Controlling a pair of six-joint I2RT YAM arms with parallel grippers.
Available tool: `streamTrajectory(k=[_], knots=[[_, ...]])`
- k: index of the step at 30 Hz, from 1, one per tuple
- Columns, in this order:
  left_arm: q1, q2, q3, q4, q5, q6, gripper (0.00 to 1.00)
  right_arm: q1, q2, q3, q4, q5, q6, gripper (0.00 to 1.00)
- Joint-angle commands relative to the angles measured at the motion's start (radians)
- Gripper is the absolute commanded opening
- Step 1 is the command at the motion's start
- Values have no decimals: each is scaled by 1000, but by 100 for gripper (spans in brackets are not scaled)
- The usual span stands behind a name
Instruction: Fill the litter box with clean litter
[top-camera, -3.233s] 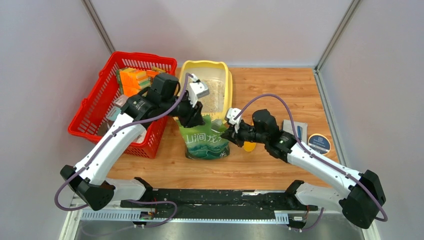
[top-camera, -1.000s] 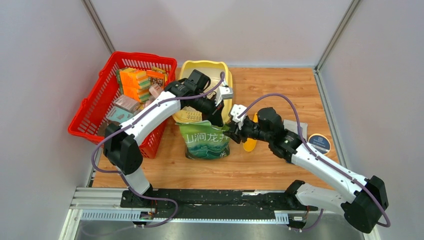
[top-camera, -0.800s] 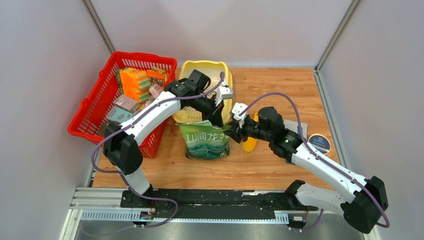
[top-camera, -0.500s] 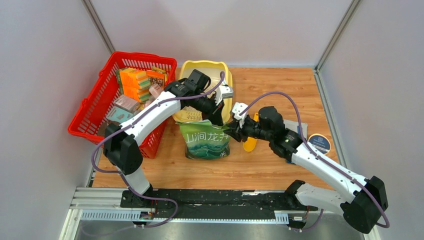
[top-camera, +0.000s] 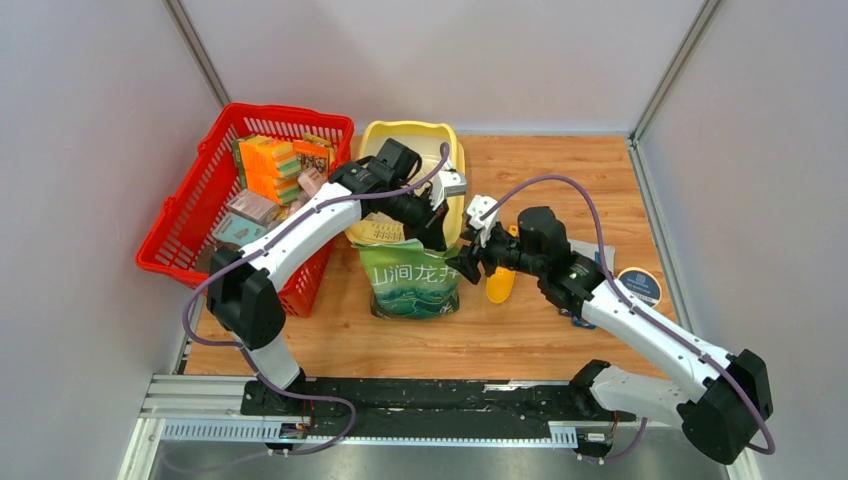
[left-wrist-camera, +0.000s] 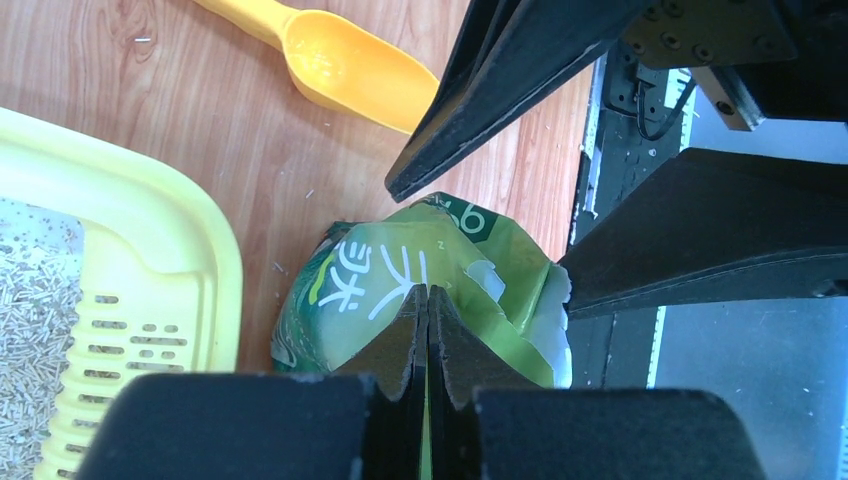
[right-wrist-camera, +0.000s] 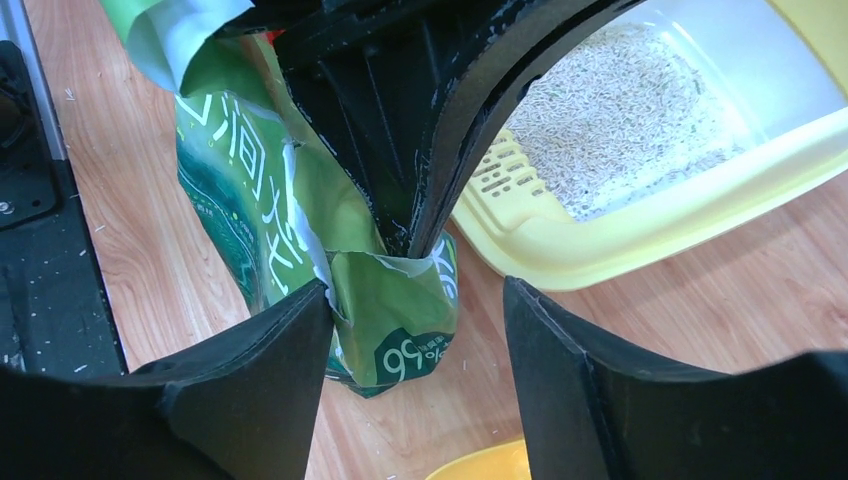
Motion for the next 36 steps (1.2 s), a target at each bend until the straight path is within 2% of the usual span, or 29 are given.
streamTrajectory(k=[1, 10, 19, 23, 32, 36], knots=[[3, -33, 10, 21, 15, -20, 1, -20, 43, 48, 46, -61, 71, 67], [45, -28, 22, 23, 30, -54, 1, -112, 142, 79, 122, -294, 318, 64], [66, -10, 40, 32, 56, -103, 0, -115, 192, 56, 247, -364, 461, 62], [72, -2, 43, 29, 63, -109, 0, -115, 203, 28, 311, -362, 545, 57], [100, 30, 93, -12, 61, -101, 0, -115, 191, -30, 373, -382, 502, 54], [108, 47, 123, -35, 61, -92, 0, -115, 195, -47, 412, -384, 499, 47]])
